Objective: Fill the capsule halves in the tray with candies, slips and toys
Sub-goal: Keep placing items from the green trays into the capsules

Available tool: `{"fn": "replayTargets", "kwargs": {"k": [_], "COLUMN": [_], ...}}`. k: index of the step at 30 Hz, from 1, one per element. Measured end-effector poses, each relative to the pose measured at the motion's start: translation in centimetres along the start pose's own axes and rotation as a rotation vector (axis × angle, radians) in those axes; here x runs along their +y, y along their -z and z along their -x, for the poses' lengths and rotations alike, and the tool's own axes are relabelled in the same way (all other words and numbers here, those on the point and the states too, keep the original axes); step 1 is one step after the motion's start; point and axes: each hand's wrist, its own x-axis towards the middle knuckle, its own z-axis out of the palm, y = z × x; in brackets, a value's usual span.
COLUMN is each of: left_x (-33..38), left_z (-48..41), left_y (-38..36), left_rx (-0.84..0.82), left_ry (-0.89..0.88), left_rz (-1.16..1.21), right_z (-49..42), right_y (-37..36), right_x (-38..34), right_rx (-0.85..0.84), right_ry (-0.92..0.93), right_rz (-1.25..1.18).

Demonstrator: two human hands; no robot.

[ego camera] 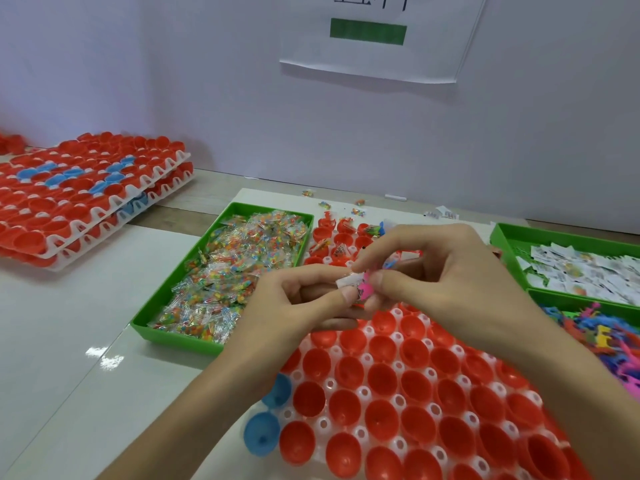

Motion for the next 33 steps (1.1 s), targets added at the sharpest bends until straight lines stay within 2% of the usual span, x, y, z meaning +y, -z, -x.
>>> {"fn": "replayTargets", "kwargs": {"k": [5, 12, 18, 24, 33], "left_x": [0.1, 0.2, -0.1, -0.1, 0.0], "left_z": [-0.3, -0.4, -0.3, 0.0, 0.0], "left_y": [0.2, 0.3, 0.2, -0.4, -0.5], "left_rx": [0.027, 0.047, 0.078, 0.06, 0.025], "left_ry": [-0.011, -0.026, -0.049, -0.095, -0.117], "left_rz": [0.066, 0.097, 0.028, -0.045, -0.067], "right_z": [-0.6, -0.7, -0.4, -0.2, -0.3], "right_y": [-0.3, 0.4, 0.6, -0.3, -1.1], "right_x": [1.0, 1.6, 0.8, 0.8, 1.1], "right_rx": [0.123, 0.1, 0.002, 0.043, 0.165], "right_ry": [0.003, 0.009, 0.026, -0.016, 0.024], "right_rz": [0.022, 0.021, 0.011, 0.146, 0.189]}}
